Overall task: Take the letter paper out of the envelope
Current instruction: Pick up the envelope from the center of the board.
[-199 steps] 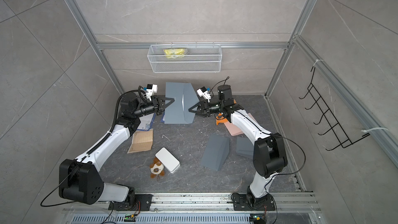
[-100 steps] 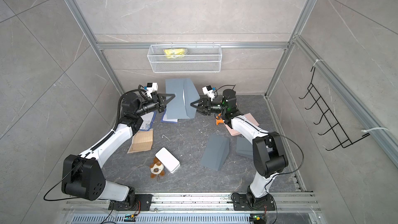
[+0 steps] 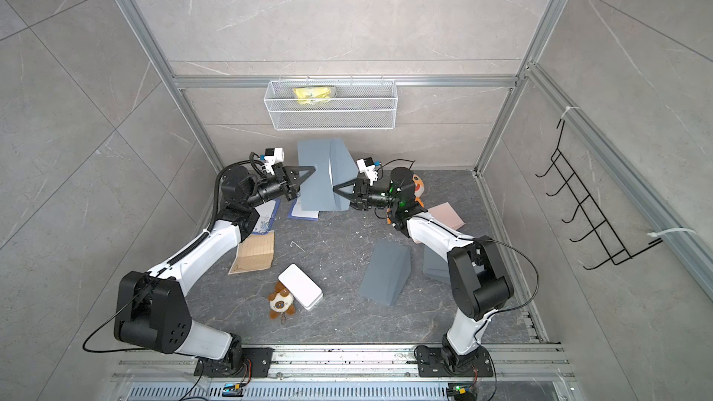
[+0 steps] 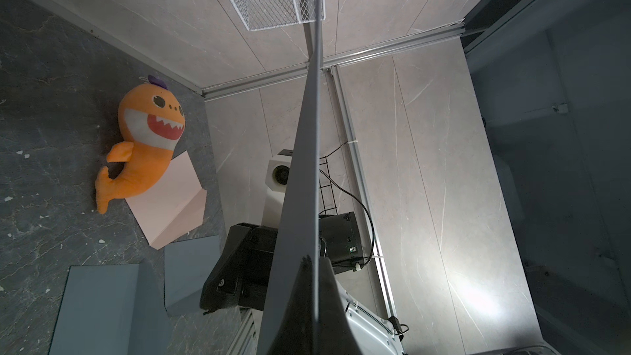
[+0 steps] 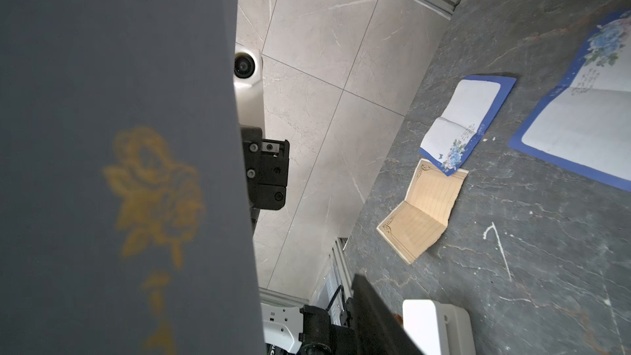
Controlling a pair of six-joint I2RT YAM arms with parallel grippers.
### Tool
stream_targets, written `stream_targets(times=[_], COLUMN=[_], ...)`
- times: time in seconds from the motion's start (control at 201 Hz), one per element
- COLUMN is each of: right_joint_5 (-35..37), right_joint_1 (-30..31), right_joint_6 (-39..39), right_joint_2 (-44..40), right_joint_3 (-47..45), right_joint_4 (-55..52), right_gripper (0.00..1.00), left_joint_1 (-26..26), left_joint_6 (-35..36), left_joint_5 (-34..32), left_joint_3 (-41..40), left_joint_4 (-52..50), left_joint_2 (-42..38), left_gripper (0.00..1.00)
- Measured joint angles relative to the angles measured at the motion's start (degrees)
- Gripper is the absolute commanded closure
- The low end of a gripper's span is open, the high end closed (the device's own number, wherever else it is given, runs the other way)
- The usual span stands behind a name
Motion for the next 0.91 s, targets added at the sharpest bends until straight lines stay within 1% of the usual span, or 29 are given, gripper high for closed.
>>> stream_targets(times=[0.189, 0.309, 0.388, 0.567, 0.677, 0.746, 0.911], right_joint_5=[1.31, 1.99, 2.49, 3.65, 4.28, 4.72, 5.40], right_joint_1=[0.52, 0.79, 0.92, 1.16, 1.44, 1.60, 1.75], right_joint_6=[4.94, 8.74, 10.78, 14.43, 16.02, 17.07, 18.43], right_joint_2=[0.00, 0.00, 0.00, 0.00, 0.00, 0.00, -0.24], right_joint_3=[-1.09, -1.79, -2.25, -2.80, -3.15, -3.30, -3.37], right_joint_4=[6.45, 11.02, 13.38, 16.24, 18.16, 18.93, 19.37], right_gripper=[0.50, 0.53, 0.57, 0.74, 0.92, 1.00, 1.00], left_joint_1=[-0.04, -0.07, -0.09, -0.09, -0.09, -0.09, -0.09], left_joint_6=[-0.15, -0.13, -0.11, -0.11, 0.00, 0.22, 1.16], left_joint_5=[-0.20, -0.17, -0.20, -0.24, -0.24, -0.24, -0.63], left_joint_3=[0.00, 0.00, 0.00, 0.00, 0.00, 0.00, 0.00], left_joint_4=[0.15, 0.20, 0.20, 0.20, 0.13, -0.07, -0.79], left_joint_2=[0.00, 0.00, 0.00, 0.00, 0.00, 0.00, 0.00], left_gripper=[1.00, 1.00, 1.00, 1.00, 1.00, 1.00, 1.00])
